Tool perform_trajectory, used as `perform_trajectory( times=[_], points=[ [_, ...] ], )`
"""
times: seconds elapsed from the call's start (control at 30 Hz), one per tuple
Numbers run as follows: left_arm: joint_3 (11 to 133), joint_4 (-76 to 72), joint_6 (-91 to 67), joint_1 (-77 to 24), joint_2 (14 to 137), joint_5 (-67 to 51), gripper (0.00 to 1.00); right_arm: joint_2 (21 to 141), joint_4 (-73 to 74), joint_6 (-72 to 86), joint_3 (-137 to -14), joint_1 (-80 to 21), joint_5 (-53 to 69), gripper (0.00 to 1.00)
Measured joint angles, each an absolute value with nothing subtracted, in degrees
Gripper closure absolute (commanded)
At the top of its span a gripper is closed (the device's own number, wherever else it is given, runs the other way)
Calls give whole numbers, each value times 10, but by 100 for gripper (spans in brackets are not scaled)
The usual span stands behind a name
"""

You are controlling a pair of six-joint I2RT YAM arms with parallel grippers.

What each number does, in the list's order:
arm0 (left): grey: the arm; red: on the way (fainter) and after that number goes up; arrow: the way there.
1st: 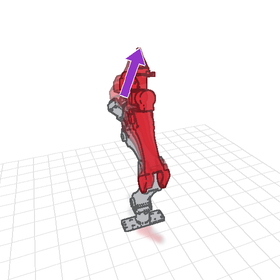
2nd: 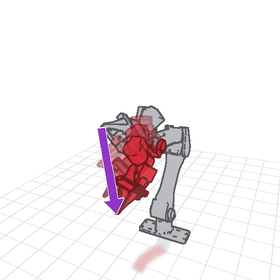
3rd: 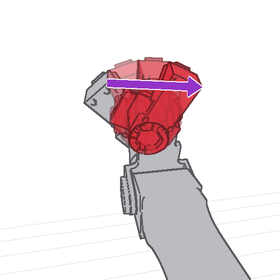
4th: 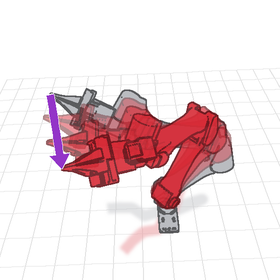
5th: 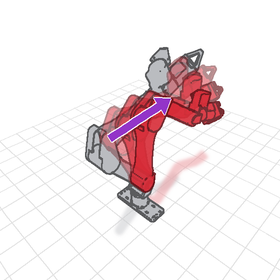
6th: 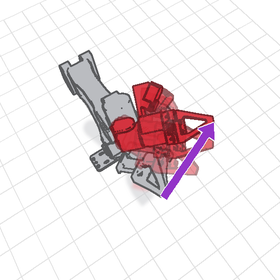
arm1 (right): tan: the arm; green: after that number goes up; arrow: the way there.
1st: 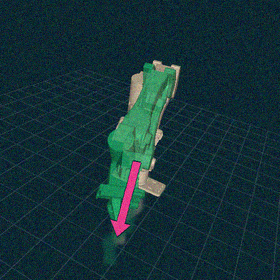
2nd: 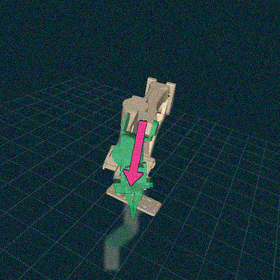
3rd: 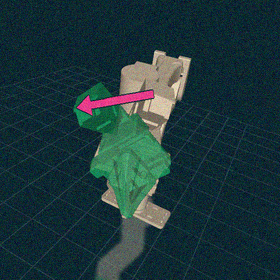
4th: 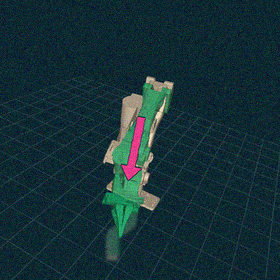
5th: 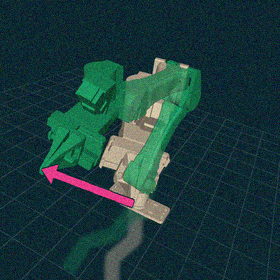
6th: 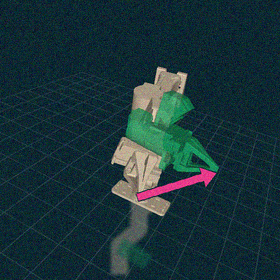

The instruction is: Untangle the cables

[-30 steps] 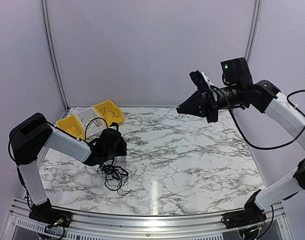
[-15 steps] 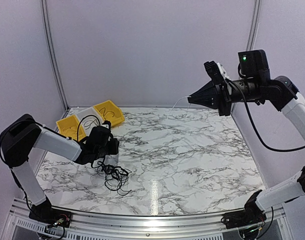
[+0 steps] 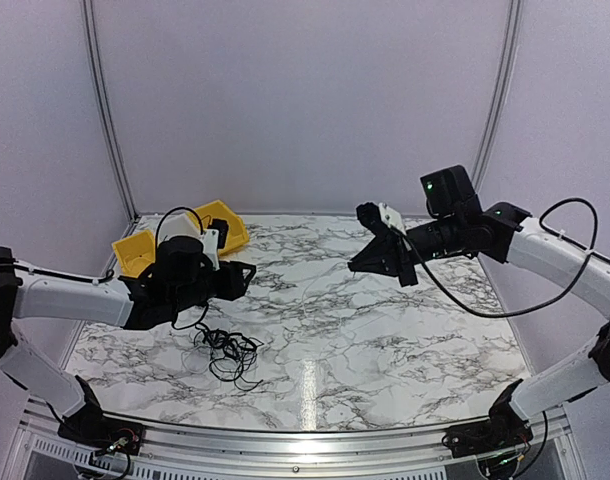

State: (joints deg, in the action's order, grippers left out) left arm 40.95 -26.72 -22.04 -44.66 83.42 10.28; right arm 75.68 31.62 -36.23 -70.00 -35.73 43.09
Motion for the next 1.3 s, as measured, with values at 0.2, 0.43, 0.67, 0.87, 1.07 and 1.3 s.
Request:
perform_trajectory(
  times=[0.2, 0.43, 0.67, 0.87, 1.07, 1.3],
  points=[
    [422, -267, -257, -452, 884, 82, 49, 803, 264, -360, -628, -357, 407, 100],
    [480, -264, -295, -489, 988, 41, 49, 818, 249, -360, -619, -357, 397, 100],
    [525, -265, -313, -513, 1043, -25, 49, 804, 239, -360, -619, -357, 392, 100],
    [550, -265, -326, -519, 1078, -61, 50, 801, 236, -361, -619, -357, 384, 100],
    [564, -263, -331, -526, 1098, -114, 50, 801, 236, -362, -619, -357, 379, 100],
    [564, -263, -334, -527, 1098, -150, 52, 800, 235, -362, -619, -357, 375, 100]
  ],
)
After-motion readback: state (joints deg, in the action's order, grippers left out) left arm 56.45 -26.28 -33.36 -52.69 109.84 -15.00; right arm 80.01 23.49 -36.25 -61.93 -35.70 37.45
